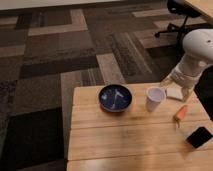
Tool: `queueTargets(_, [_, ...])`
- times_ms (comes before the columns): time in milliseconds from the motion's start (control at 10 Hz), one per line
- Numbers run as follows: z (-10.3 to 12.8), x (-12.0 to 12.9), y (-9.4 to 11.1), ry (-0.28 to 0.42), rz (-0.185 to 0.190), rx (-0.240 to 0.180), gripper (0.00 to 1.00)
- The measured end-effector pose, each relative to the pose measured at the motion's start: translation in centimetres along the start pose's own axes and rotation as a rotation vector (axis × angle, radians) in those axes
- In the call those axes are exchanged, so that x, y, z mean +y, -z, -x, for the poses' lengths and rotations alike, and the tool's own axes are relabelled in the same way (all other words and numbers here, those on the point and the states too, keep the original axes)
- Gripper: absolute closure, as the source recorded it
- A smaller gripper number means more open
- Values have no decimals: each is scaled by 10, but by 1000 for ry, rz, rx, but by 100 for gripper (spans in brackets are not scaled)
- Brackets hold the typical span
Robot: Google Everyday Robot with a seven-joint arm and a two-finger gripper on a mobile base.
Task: Place the white sponge in the ceramic bowl
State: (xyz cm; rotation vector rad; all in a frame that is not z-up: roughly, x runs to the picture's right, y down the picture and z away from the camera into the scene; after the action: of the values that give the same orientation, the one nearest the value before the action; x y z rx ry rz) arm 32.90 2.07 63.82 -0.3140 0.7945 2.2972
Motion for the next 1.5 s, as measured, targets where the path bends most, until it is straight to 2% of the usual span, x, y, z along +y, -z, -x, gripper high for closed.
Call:
queueTargets(200, [34, -24, -3, -75, -40, 16, 35])
queueTargets(300, [41, -27, -4, -86, -45, 17, 35])
queueTargets(1100, [43, -27, -5, -90, -44, 19, 35])
queueTargets(1500, [61, -17, -27, -133, -55, 36, 35])
